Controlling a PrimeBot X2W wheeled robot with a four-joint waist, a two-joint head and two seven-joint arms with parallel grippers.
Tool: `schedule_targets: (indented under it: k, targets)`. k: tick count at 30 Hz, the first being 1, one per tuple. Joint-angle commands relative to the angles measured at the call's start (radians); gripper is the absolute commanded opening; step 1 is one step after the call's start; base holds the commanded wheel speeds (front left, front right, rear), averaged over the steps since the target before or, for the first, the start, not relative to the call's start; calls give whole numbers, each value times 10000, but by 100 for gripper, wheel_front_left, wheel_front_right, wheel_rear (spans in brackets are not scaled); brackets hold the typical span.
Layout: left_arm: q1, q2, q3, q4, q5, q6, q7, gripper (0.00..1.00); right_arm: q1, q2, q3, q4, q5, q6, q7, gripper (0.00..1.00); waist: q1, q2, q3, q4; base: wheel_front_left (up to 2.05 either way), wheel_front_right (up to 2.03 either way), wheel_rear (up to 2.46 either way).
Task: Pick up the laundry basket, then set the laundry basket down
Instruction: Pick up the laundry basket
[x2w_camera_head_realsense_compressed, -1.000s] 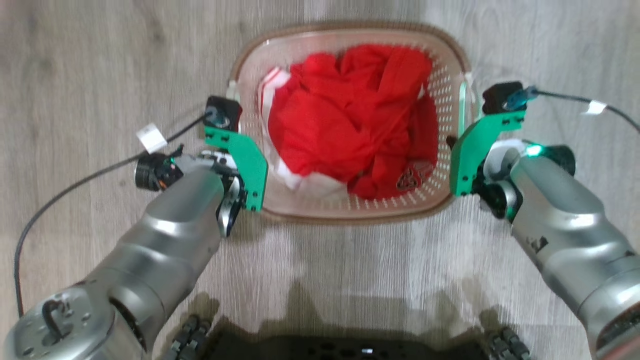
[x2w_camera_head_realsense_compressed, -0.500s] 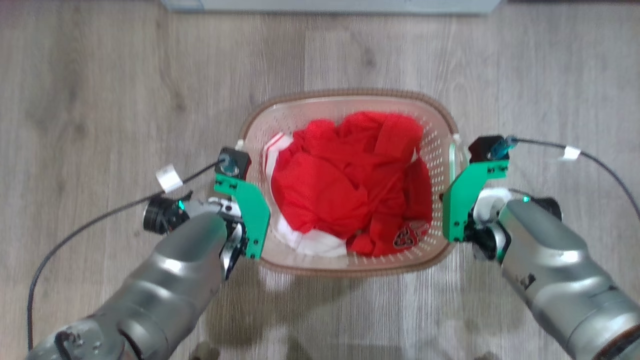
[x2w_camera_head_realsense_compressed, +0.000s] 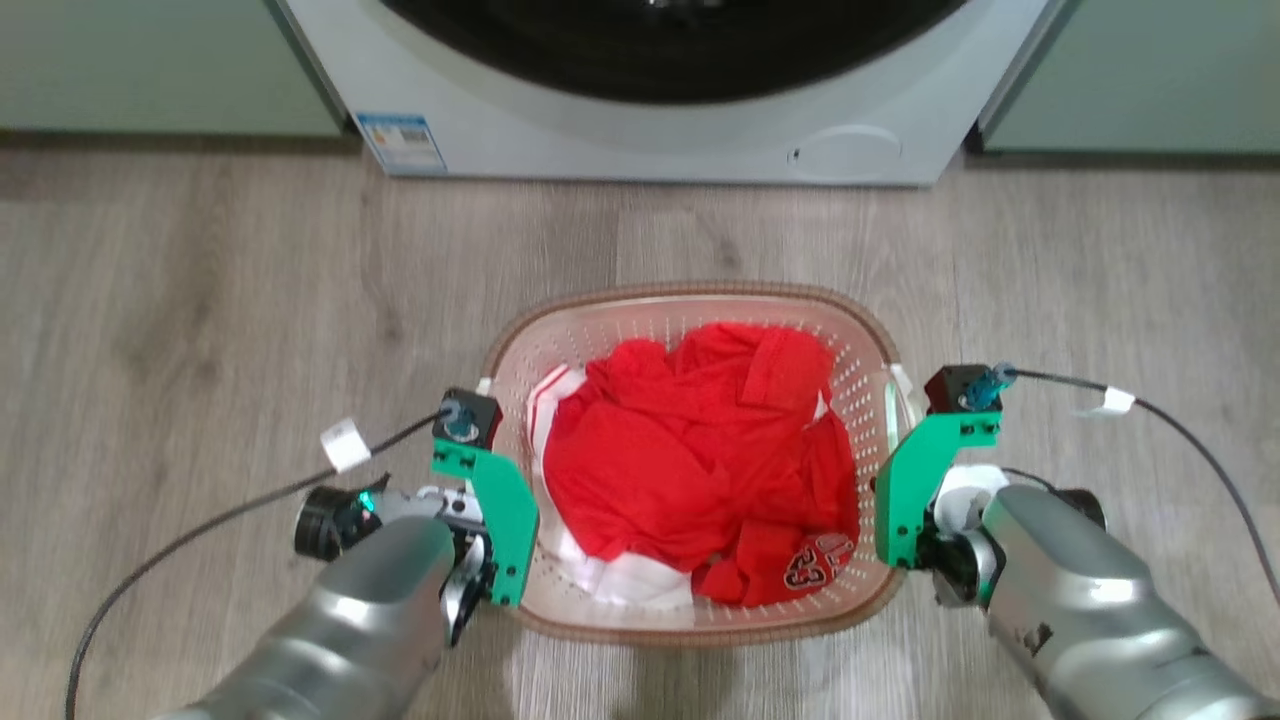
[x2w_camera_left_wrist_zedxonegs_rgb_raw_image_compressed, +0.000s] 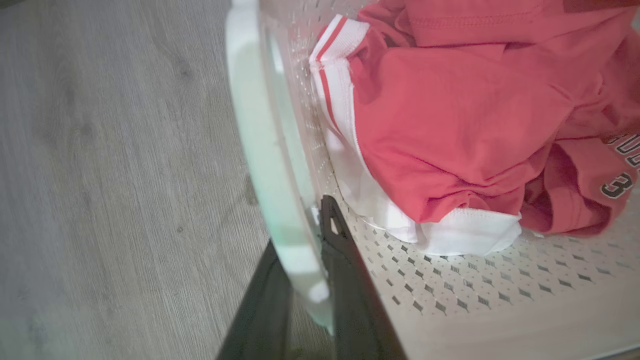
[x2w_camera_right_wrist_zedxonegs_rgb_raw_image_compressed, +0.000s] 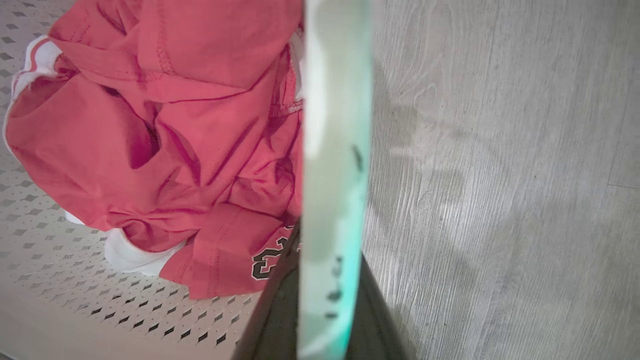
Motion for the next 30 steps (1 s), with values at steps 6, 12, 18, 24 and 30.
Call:
schedule_targets:
  k: [6, 12, 18, 24, 30]
  targets:
    - [157, 38, 77, -59, -130, -22, -265, 0, 287, 643, -209, -376, -357, 159, -59, 0, 1, -1, -1014, -21, 0, 0, 0]
    - [567, 196, 80, -80, -153, -74, -378, 0, 783, 771, -580, -460, -685, 159, 69, 0, 1, -1, -1603, -162, 0, 0, 0]
    - [1174, 400, 57, -282, -43, -183, -199, 0, 1481, 810, -907, -725, -700, 159, 352, 0, 1, -1, -1918, -385, 0, 0, 0]
    - [1600, 451, 36, -632, 128, -308, 231, 0, 1964, 813, -943, -1077, -877, 159, 638, 0, 1, -1, -2047, -424, 0, 0, 0]
    - [1699, 513, 24, -1028, 292, -307, 618, 0, 2160, 814, -1165, -1331, -1124, 159, 849, 0, 1, -1, -2044, -309, 0, 0, 0]
